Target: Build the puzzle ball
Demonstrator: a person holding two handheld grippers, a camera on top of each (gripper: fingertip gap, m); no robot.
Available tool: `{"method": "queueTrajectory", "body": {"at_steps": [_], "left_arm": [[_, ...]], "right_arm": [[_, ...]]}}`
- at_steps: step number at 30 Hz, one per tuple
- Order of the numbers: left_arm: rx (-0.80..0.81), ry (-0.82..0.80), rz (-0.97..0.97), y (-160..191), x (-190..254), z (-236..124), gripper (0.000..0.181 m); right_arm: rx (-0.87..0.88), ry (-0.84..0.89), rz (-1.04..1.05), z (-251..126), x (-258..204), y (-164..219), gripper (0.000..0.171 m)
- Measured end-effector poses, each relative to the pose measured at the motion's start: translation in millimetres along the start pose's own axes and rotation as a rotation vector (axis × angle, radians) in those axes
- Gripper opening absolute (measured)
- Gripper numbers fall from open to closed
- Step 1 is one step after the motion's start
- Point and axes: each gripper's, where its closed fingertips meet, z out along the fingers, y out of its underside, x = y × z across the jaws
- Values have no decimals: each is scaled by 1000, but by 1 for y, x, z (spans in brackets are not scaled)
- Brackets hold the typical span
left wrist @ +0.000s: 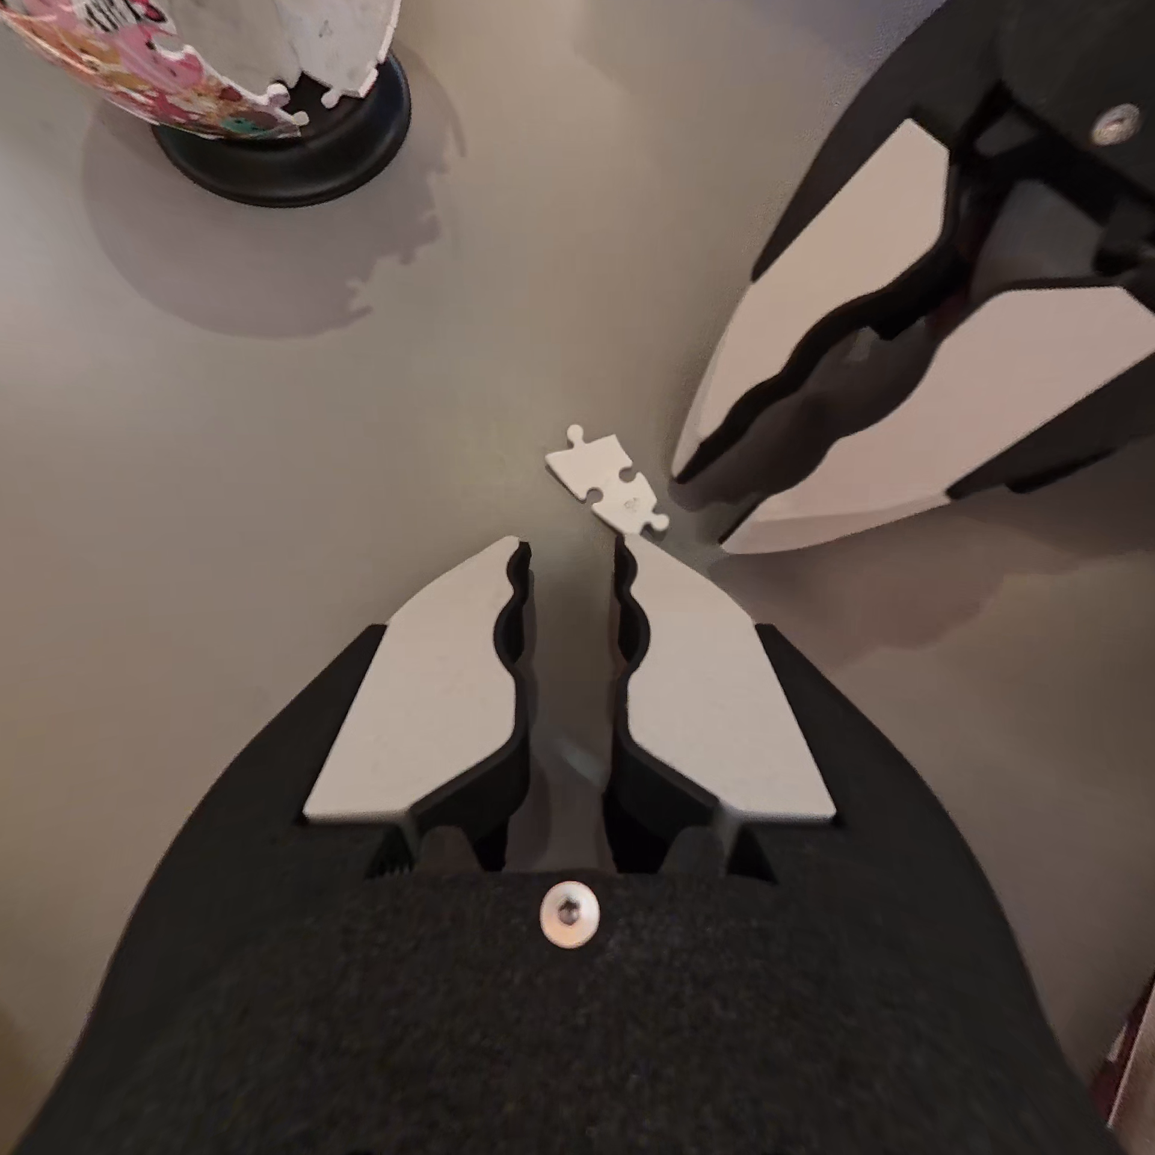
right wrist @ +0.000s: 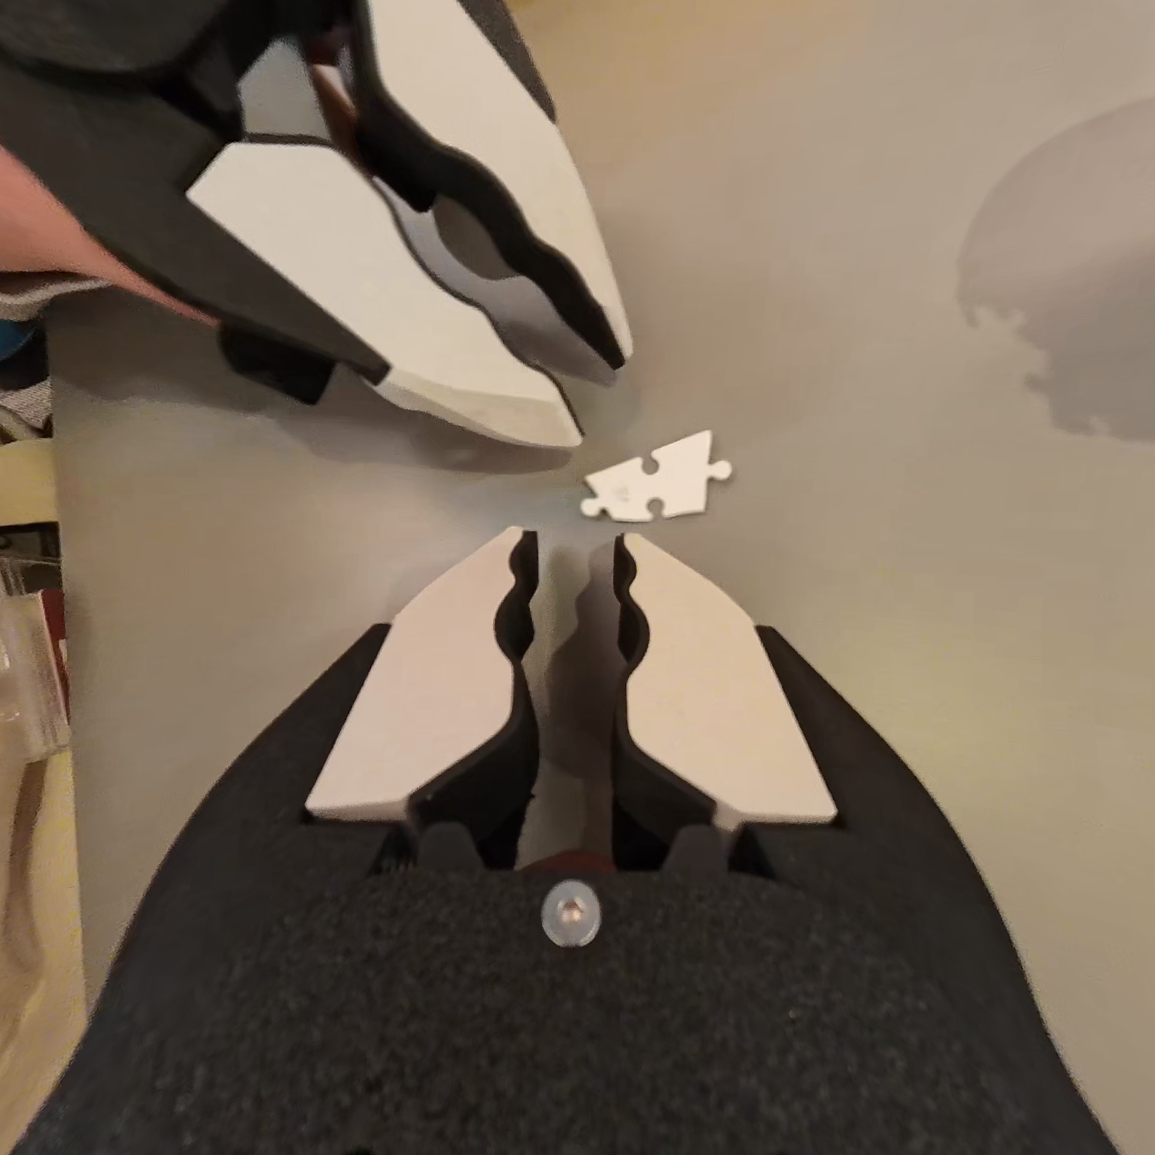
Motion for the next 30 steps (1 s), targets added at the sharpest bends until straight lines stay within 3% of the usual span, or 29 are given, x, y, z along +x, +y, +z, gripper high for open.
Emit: {"method": "queueTrajectory", "body": {"at_steps": [5,10,13,21,30], "left_arm": [[15,17,8,-1,-3,-3,25],[63,64,121,-13,-4,-6,26],[62,143,262,-17,0,-3,26],[-27,335,383,-13,-3,5,28],[-14,269,369,2,18,-18,27]], "right_arm": [[11,36,-19,-3,5,-10,23],[14,-77,-17,-1,-15,-18,22],[-36,-39,-42,8,-11,-9,23],[-27,-14,-4,0,7,-2,24],[-24,-4,-11,1,14,1,20]]}}
